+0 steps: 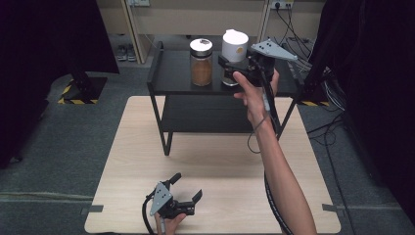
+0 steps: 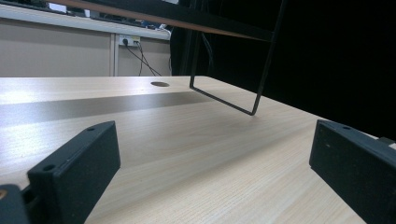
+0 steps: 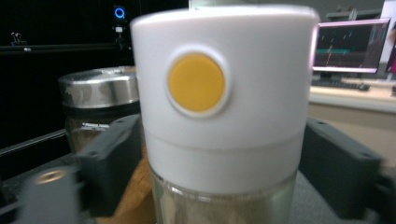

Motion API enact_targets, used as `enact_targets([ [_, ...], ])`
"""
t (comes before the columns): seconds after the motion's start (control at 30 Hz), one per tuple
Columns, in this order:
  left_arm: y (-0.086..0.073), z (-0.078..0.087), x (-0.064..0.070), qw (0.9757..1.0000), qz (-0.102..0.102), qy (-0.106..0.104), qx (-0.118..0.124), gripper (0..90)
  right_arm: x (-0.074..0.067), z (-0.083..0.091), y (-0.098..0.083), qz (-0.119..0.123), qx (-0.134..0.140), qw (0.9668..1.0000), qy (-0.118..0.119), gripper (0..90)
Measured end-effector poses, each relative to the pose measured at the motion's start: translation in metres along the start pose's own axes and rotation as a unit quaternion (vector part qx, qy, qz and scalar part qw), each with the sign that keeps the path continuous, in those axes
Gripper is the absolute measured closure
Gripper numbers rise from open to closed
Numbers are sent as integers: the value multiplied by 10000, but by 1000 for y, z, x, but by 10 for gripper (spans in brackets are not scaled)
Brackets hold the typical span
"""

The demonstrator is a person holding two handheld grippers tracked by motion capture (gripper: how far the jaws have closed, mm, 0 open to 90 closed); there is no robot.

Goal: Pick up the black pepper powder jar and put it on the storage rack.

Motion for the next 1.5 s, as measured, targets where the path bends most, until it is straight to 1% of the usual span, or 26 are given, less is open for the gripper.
enact_targets([
  [0.03,0,0,0,10000,-2,-1,1,13,0,1,-1,-20,-7,10000,-12,101],
  [0.1,0,0,0,10000,0,2,0,13,1,4,-2,-72,83,9999,-18,79],
  [0.4,0,0,0,10000,-7,4,-3,14,-2,16,2,35,239,9997,16,15],
  [0.73,0,0,0,10000,-13,8,-4,14,-3,30,1,59,343,9994,50,10],
  [0.87,0,0,0,10000,-18,10,-14,13,-1,35,-4,81,370,9993,51,7],
  [1.07,0,0,1,10000,-8,11,-11,13,2,43,-13,39,382,9991,161,7],
  [1.37,0,-1,1,10000,-4,14,-11,14,4,64,-28,4,464,9983,353,6],
  [1.5,0,-1,1,10000,-3,14,-14,14,4,72,-36,59,473,9981,400,5],
])
Point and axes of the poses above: each handheld gripper's, and its own axes: z roughly backward along the jaws, y roughly out of its top, x roughly to its right, the point moved 10 cm from there along -z, roughly forward along the jaws, and after that the axes turned 13 degrees about -y, right-handed, at the moved point
